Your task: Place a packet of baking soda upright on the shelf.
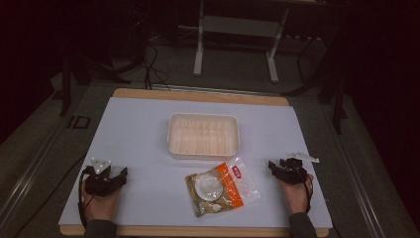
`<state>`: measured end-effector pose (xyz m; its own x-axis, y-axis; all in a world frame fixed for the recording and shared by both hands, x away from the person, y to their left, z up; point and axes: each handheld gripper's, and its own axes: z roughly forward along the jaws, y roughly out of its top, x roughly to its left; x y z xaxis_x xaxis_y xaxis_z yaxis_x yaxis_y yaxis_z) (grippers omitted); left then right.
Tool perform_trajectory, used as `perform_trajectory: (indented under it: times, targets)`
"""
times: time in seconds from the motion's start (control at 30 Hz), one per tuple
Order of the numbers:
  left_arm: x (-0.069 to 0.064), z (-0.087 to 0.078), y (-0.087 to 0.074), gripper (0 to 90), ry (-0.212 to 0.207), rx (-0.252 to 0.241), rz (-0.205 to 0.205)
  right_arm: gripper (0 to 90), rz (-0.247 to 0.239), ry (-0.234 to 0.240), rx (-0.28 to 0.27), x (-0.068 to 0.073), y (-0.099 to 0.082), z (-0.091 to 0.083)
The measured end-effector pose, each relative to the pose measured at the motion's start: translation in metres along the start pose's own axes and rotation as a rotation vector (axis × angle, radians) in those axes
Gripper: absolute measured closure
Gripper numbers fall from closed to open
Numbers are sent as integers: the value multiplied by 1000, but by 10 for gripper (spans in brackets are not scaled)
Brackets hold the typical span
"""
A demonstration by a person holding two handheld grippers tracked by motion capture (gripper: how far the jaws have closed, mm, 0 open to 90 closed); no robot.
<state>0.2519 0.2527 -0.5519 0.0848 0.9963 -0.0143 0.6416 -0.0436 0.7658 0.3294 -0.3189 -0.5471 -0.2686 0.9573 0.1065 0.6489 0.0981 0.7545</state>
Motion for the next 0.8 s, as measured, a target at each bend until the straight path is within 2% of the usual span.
perform_trajectory:
  times: [0.13,0.2,0.23,0.4,0.57,0.7,0.8]
  targets:
    - [-2,-2,0,427,17,-24,41,464,-21,45,3,5,1,-3]
    - [-1,-2,0,426,18,-22,42,463,-24,60,1,7,2,-4]
    - [-1,-2,-1,427,19,-25,42,450,-45,90,-1,14,3,-6]
    - [0,-2,-1,429,14,-28,34,446,-78,138,0,23,3,-6]
    - [0,-2,-1,427,13,-28,36,458,-111,145,15,32,3,-4]
    - [-2,-1,-1,423,19,-21,51,466,-127,192,16,40,2,-4]
    - [-2,-1,-1,421,18,-23,48,481,-141,201,26,45,3,-4]
